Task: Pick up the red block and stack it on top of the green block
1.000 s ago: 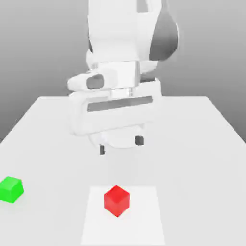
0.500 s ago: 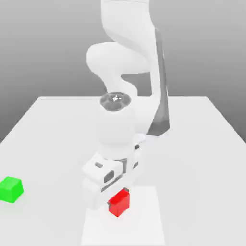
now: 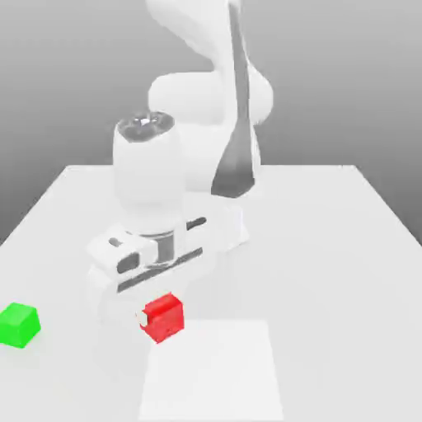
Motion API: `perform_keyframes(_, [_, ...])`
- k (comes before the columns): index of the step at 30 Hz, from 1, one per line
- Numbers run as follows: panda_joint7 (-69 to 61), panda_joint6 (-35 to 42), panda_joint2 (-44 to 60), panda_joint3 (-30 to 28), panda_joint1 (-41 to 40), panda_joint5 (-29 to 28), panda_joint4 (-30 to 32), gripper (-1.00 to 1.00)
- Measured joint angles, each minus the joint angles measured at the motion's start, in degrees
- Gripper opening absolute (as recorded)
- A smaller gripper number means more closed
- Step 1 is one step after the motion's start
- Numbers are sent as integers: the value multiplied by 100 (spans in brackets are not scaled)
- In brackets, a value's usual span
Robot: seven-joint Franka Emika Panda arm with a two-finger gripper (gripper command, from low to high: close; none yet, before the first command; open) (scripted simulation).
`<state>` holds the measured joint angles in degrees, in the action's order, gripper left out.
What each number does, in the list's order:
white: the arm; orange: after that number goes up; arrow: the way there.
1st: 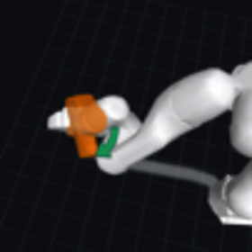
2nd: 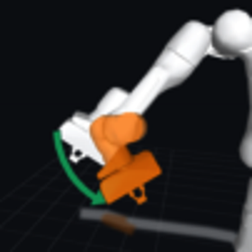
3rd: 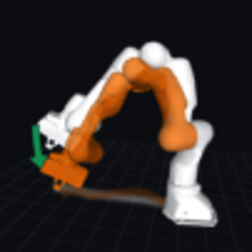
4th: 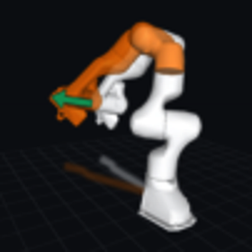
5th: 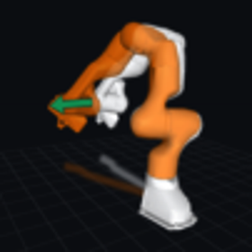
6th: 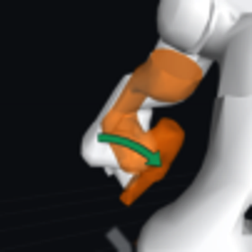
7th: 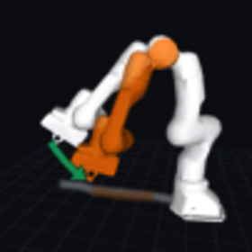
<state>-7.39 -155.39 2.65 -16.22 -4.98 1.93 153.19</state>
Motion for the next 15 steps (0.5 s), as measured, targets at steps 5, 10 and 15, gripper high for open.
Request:
perform_keyframes(5, [-82, 425, 186, -567, -1090, 171, -592, -100])
perform_keyframes(10, [-433, 262, 741, -685, -1641, 686, -946, -100])
perform_keyframes(15, [-785, -182, 1282, -368, -1887, 1177, -995, 100])
